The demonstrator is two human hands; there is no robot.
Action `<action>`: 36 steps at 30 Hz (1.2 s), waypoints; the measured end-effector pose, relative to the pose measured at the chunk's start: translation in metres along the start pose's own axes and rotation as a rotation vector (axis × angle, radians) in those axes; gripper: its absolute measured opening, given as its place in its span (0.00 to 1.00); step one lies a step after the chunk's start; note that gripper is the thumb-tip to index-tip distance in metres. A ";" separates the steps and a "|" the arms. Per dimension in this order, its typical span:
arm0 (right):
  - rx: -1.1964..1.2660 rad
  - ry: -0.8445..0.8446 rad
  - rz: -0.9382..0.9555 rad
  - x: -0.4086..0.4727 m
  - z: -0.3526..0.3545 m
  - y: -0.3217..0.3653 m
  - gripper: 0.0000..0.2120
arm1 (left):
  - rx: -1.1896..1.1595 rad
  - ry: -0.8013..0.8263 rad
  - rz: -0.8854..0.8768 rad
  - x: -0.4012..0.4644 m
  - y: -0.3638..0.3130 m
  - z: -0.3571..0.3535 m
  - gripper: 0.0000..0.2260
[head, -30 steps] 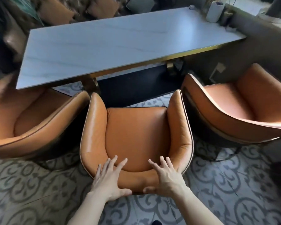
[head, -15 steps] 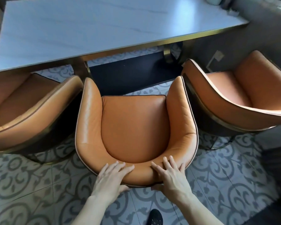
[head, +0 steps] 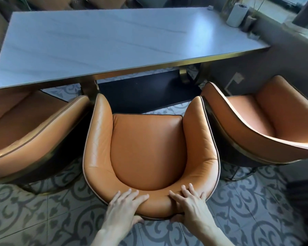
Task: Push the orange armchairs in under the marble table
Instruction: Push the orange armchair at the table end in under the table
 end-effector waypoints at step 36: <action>0.091 -0.187 0.098 0.183 0.174 -0.148 0.41 | -0.086 -0.148 0.089 0.240 -0.055 0.114 0.33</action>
Point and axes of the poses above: each hand's wrist, its own x-axis towards the middle knuckle, its own z-axis out of the back of the hand, y = z × x, the point moved 3 cm from there along x, towards the middle knuckle, and after that the axes turned 6 degrees about -x, right-handed, at the moved point
